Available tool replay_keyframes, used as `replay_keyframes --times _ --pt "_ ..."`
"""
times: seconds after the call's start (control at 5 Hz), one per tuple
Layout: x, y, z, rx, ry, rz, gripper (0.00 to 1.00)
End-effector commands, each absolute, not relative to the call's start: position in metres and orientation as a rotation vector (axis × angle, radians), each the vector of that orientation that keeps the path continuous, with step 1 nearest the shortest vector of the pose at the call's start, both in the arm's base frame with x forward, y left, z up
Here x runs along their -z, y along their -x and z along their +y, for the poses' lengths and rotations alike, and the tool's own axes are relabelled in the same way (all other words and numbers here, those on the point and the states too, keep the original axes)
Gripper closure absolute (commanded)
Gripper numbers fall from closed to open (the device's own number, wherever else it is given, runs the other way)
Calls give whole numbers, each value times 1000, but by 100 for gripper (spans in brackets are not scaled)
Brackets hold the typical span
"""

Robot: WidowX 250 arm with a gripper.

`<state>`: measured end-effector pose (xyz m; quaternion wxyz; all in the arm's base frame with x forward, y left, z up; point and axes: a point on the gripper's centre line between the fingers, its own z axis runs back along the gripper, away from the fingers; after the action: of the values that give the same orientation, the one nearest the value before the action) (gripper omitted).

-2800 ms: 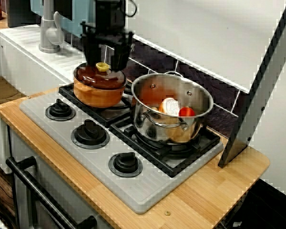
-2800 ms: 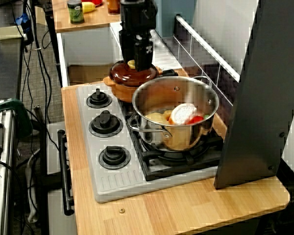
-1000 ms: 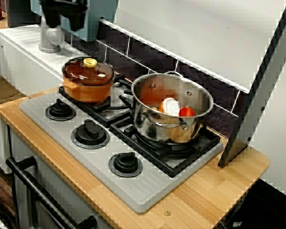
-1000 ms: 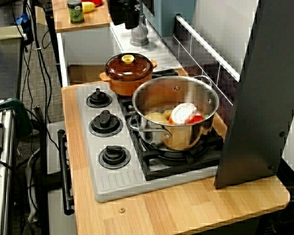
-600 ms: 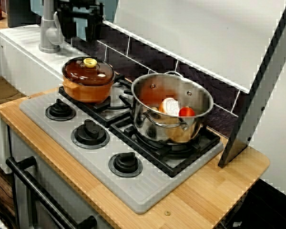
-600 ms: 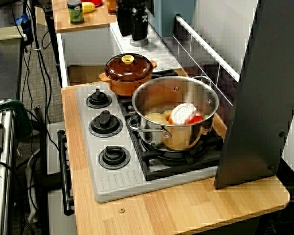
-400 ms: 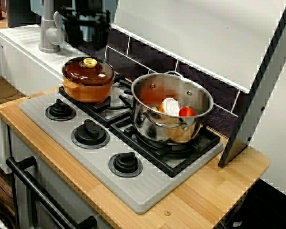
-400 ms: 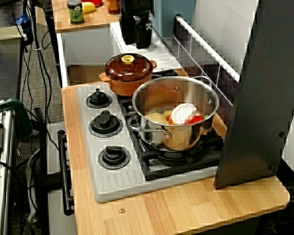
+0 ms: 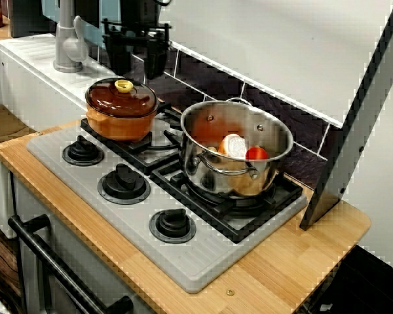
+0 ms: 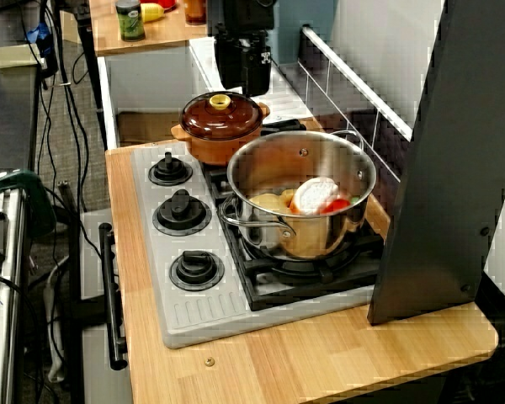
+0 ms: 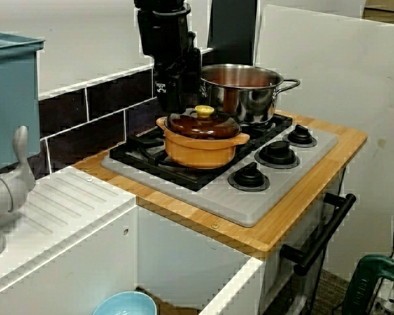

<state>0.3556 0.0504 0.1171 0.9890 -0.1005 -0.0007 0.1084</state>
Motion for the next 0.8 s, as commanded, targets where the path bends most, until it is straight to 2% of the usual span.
replay_keyframes --times 0.0,0.2,0.4,0.6 --pt "-155 -358 28 -167 189 -53 0" --pt "-152 -358 17 -165 187 -51 0" --pt "-143 -356 6 -164 175 -54 4" --pt "-137 -354 0 -179 183 -49 100"
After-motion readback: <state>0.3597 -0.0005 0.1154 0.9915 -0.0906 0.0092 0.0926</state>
